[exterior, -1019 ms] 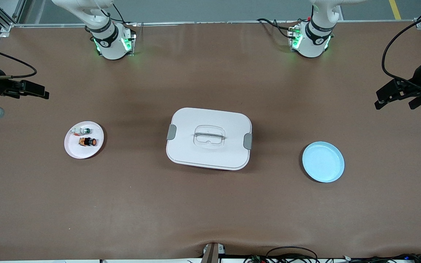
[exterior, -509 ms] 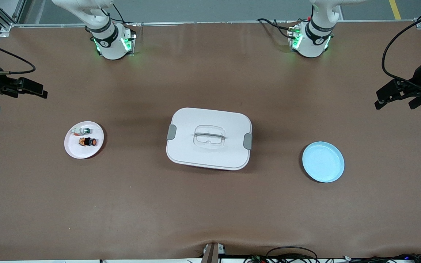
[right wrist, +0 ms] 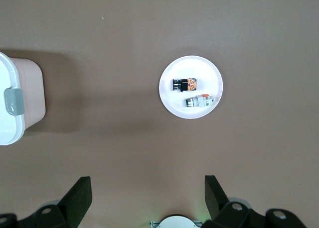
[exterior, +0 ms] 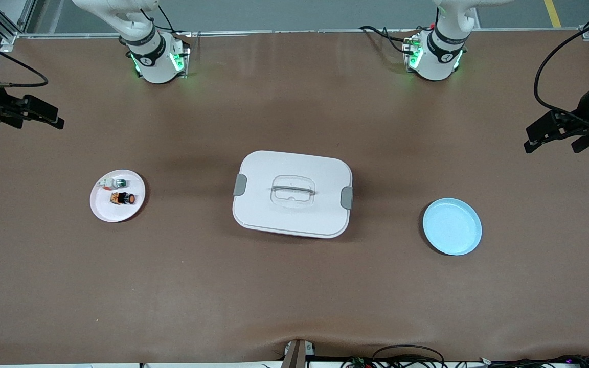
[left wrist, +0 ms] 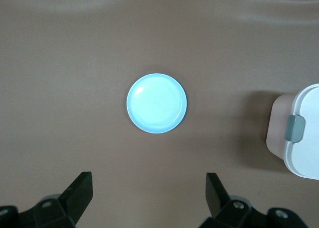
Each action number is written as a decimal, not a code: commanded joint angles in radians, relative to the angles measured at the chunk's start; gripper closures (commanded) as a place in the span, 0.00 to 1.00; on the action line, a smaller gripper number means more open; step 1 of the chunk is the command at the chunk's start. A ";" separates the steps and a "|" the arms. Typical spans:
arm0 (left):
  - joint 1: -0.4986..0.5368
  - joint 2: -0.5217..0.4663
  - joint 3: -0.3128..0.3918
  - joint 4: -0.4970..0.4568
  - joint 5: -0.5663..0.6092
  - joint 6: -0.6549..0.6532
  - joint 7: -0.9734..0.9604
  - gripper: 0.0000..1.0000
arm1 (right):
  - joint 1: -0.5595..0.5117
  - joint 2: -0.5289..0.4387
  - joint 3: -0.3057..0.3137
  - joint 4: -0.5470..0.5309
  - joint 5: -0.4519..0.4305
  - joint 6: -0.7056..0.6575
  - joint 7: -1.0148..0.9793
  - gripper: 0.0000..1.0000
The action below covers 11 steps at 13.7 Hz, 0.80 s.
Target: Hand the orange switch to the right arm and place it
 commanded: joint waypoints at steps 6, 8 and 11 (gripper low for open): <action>0.000 -0.019 0.001 -0.015 0.011 -0.007 -0.001 0.00 | -0.011 -0.035 0.006 -0.035 0.003 0.033 0.015 0.00; 0.000 -0.019 0.001 -0.015 0.011 -0.007 -0.001 0.00 | -0.011 -0.035 0.006 -0.032 -0.003 0.035 0.010 0.00; 0.000 -0.019 0.001 -0.015 0.011 -0.007 -0.001 0.00 | -0.003 -0.035 0.014 -0.029 -0.042 0.032 -0.001 0.00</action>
